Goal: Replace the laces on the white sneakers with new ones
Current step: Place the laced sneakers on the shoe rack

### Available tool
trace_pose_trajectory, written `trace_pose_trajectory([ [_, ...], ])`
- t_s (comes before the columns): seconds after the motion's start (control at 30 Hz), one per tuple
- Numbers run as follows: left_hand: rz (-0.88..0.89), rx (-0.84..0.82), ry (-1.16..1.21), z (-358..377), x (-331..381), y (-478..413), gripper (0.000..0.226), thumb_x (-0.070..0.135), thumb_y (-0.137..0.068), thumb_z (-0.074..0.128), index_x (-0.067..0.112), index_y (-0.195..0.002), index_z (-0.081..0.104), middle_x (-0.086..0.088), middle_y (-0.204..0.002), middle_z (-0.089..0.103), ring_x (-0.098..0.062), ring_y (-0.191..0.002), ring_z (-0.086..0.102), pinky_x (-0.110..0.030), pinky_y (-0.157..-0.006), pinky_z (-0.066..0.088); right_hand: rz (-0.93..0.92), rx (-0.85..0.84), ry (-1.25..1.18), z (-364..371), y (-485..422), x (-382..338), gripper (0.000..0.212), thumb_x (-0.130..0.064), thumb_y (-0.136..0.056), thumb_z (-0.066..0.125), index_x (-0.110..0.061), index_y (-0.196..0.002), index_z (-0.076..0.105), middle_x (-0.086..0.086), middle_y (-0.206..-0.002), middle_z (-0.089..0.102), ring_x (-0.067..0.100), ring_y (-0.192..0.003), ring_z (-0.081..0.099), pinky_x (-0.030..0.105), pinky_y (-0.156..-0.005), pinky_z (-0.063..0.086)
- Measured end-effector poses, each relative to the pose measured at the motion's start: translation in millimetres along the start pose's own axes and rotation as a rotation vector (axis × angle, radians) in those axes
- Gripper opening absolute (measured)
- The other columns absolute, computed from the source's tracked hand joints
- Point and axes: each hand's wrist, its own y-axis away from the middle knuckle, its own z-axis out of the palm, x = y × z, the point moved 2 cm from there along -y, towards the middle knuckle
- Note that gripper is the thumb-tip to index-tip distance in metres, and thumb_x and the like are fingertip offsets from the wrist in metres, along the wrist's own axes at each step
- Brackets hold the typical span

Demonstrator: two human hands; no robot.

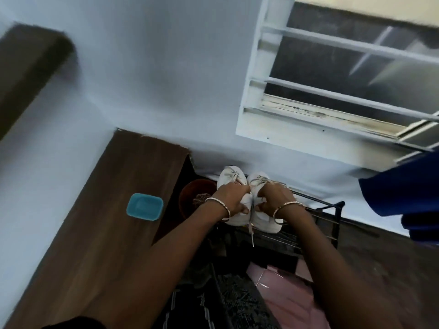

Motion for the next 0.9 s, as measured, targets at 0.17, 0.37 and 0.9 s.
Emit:
trace_pose_trajectory([
  [0.17, 0.053, -0.032, -0.050, 29, 5, -41, 0.045, 0.027, -0.086, 0.073, 0.010, -0.122, 0.054, -0.019, -0.114, 0.065, -0.035, -0.109, 0.060, -0.036, -0.079, 0.043, 0.177, 0.076, -0.104, 42, -13, 40, 0.027, -0.031, -0.081, 0.074, -0.015, -0.102, 0.070, 0.014, -0.111, 0.070, 0.034, -0.107, 0.064, 0.030, -0.074, 0.043],
  [0.37, 0.157, 0.036, -0.179, 76, -13, -74, 0.040, 0.022, -0.087, 0.071, 0.009, -0.121, 0.057, -0.020, -0.105, 0.068, -0.037, -0.101, 0.062, -0.040, -0.081, 0.046, 0.304, 0.195, -0.166, 103, -28, 56, 0.023, -0.034, -0.085, 0.067, -0.019, -0.103, 0.066, 0.015, -0.109, 0.069, 0.039, -0.100, 0.065, 0.037, -0.076, 0.049],
  [0.9, 0.324, 0.259, -0.374, 225, -78, -108, 0.031, 0.022, -0.071, 0.074, 0.018, -0.100, 0.063, 0.002, -0.059, 0.061, -0.022, -0.059, 0.061, -0.032, -0.057, 0.044, 0.288, 0.433, 0.037, 245, -82, 69, 0.013, -0.020, -0.067, 0.066, -0.022, -0.063, 0.054, 0.000, -0.048, 0.056, 0.022, -0.043, 0.057, 0.034, -0.064, 0.027],
])
